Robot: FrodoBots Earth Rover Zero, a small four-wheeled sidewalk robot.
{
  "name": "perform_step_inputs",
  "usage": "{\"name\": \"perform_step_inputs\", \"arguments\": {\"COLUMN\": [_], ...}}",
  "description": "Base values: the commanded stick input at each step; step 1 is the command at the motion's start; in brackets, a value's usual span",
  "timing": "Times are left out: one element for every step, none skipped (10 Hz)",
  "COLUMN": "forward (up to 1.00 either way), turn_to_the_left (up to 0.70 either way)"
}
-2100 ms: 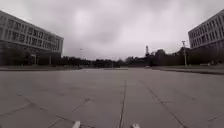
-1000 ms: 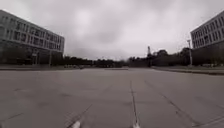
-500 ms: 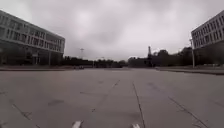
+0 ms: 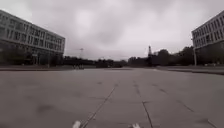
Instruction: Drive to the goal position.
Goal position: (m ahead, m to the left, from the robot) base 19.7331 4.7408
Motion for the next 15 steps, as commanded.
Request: {"name": "perform_step_inputs", "arguments": {"forward": [0.7, 0.7, 0.7, 0.7, 0.7, 0.7, 0.7, 0.7, 0.7, 0.7, 0.7, 0.7, 0.7, 0.7, 0.7], "turn_to_the_left": [0.0, 0.0, 0.0, 0.0, 0.0, 0.0, 0.0, 0.0, 0.0, 0.0, 0.0, 0.0, 0.0, 0.0, 0.0]}}
